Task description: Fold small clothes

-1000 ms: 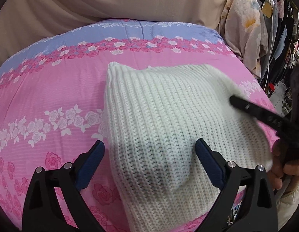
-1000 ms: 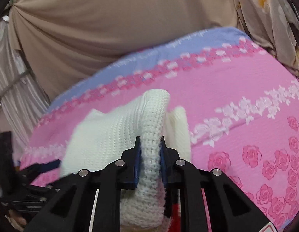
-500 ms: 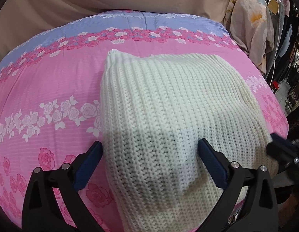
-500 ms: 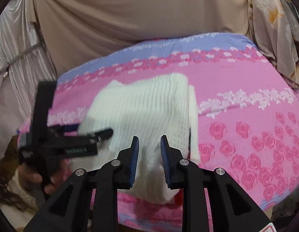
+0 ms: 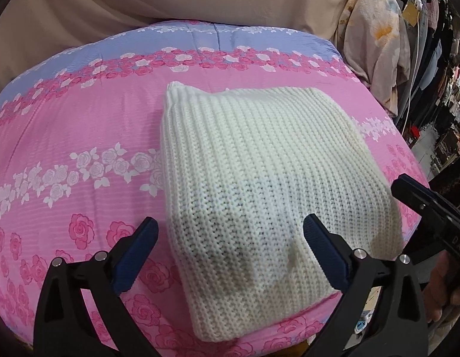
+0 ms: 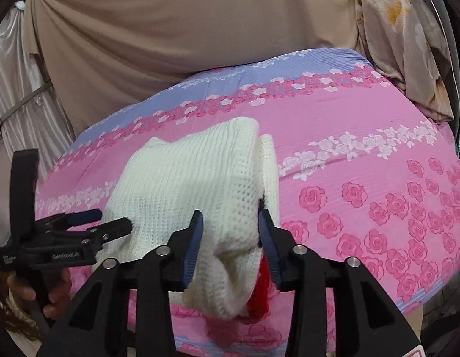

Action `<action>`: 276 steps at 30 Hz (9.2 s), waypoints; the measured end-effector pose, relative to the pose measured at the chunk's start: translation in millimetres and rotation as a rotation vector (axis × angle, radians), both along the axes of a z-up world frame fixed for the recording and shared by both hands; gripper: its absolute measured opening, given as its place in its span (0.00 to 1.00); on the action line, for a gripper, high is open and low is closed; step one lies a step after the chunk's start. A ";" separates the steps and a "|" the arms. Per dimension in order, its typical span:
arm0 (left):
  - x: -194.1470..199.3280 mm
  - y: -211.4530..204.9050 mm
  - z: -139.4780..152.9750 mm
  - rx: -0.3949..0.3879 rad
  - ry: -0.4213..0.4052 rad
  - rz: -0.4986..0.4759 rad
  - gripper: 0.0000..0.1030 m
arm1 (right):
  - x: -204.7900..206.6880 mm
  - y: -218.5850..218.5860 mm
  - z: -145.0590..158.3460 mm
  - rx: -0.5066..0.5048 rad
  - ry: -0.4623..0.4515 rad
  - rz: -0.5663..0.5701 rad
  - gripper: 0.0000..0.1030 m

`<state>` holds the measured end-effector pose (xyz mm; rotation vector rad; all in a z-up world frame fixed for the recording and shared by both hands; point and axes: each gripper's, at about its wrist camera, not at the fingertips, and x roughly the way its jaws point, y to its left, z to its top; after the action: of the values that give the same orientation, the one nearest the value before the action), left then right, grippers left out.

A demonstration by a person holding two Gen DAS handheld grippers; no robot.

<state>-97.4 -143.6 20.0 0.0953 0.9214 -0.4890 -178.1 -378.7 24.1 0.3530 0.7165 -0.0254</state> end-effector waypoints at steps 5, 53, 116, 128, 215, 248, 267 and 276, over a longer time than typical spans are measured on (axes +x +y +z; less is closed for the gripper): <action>7.6 1.1 1.1 0.011 0.002 0.031 0.93 | 29.0 2.0 -10.1 0.046 0.026 0.045 0.18; 34.2 -16.9 5.0 -0.025 0.010 0.046 0.93 | 55.6 -19.6 -29.9 0.125 0.075 0.042 0.18; 32.9 47.2 184.8 -0.241 -0.507 -0.196 0.46 | 48.7 66.1 151.8 -0.037 -0.477 0.118 0.37; 157.8 116.8 182.5 -0.238 -0.442 -0.034 0.61 | 224.6 104.7 118.4 0.154 -0.336 0.266 0.45; 130.8 110.7 -32.8 0.196 -0.266 0.355 0.95 | 172.9 180.1 -49.0 -0.215 0.071 -0.033 0.67; 128.3 111.1 -31.0 0.214 -0.286 0.388 0.95 | 166.2 196.3 -42.1 -0.344 0.062 -0.092 0.67; 125.8 109.7 -29.3 0.214 -0.298 0.392 0.95 | 163.5 196.7 -40.3 -0.358 0.052 -0.098 0.67; 125.4 109.6 -29.6 0.217 -0.301 0.396 0.95 | 162.9 196.8 -40.7 -0.359 0.050 -0.099 0.67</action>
<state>28.0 -34.0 -9.6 0.1737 0.6716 -0.0037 -15.2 -181.9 -16.6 0.0434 0.7275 -0.2541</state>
